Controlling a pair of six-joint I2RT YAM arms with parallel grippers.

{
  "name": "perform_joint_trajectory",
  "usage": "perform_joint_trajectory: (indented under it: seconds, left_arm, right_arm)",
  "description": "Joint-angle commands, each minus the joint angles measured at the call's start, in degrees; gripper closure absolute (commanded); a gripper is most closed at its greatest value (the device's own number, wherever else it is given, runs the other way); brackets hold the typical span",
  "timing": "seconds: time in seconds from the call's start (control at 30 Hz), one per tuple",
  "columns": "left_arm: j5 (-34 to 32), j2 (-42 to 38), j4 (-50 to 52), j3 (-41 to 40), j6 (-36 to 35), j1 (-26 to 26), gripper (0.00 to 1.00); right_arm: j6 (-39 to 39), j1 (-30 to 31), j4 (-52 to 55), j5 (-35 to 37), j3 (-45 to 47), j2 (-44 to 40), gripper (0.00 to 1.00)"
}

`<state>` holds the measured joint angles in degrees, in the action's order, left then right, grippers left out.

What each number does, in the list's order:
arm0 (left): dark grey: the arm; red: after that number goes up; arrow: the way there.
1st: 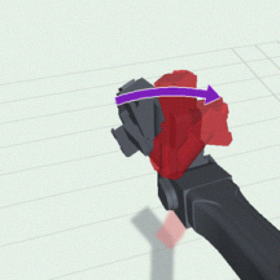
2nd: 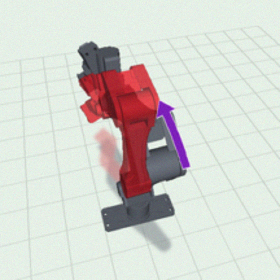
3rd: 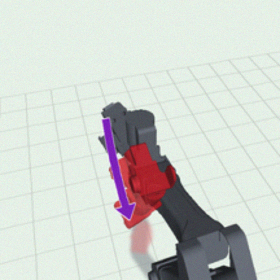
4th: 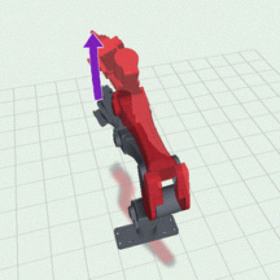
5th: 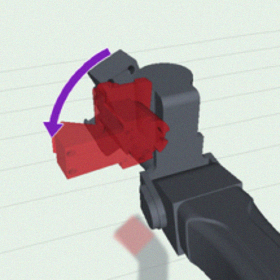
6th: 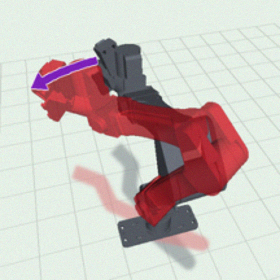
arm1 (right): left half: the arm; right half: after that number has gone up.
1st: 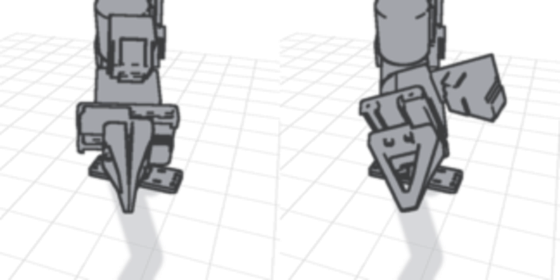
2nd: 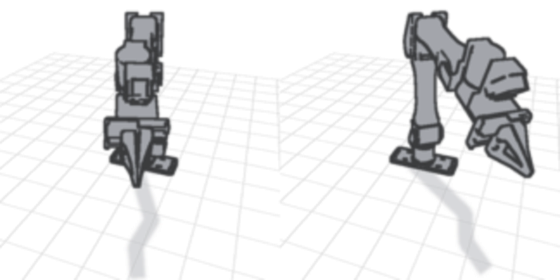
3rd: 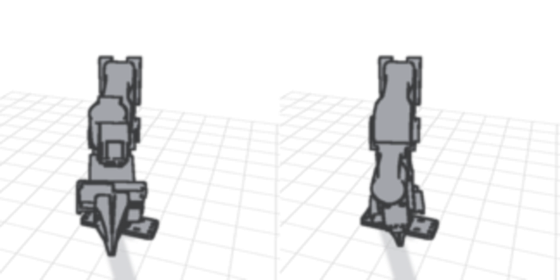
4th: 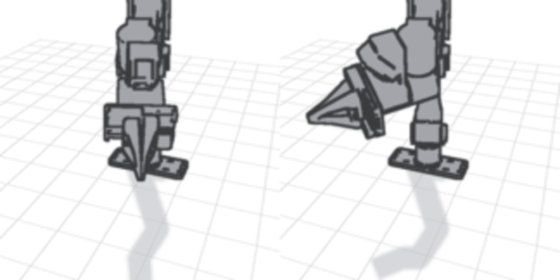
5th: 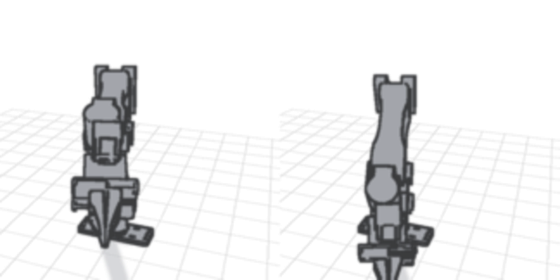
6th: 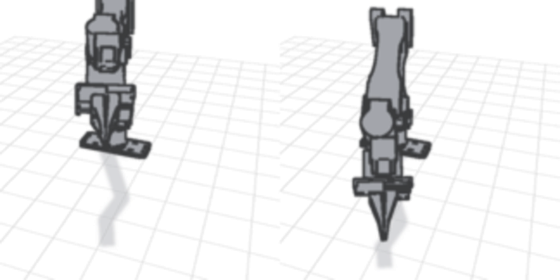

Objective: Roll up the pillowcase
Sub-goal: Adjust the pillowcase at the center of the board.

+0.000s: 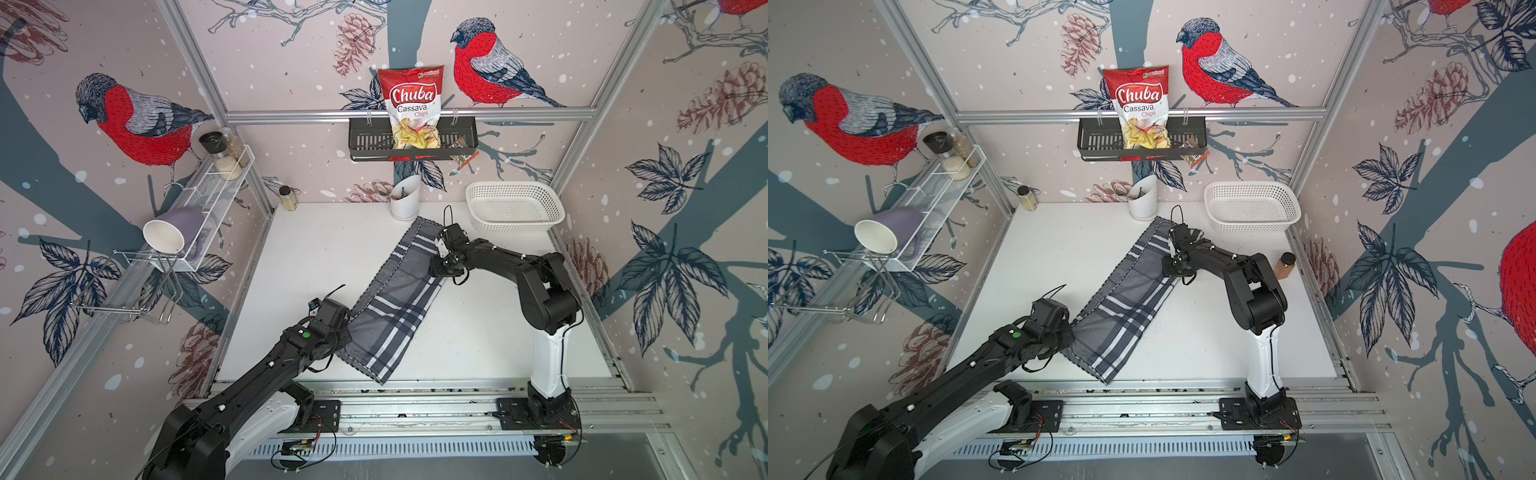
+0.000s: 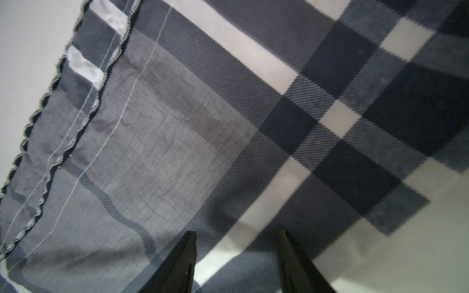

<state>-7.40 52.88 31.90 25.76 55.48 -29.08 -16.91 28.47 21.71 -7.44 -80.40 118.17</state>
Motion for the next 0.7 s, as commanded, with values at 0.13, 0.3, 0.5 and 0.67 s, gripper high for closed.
perform_joint_trajectory:
  seconds: [0.13, 0.3, 0.5, 0.67]
  left_arm:
    - [-6.0, -1.9, 2.3, 3.5, 0.1, 0.1, 1.00]
    - [-8.1, -2.2, 2.4, 2.0, 0.6, 1.8, 1.00]
    - [-6.7, 1.5, -1.3, -0.4, 0.3, 4.4, 1.00]
    - [-5.4, 1.1, -2.5, -0.2, -0.6, 4.4, 0.60]
  right_arm:
    - [-1.9, -0.3, 0.2, 3.5, 1.8, 2.7, 0.46]
    - [-2.0, -0.3, -0.2, 3.6, 2.7, 2.9, 0.44]
    - [-2.2, 0.0, -0.6, 3.4, 3.7, 2.7, 0.44]
    - [-2.0, 0.3, -0.7, 3.3, 3.5, 2.1, 0.33]
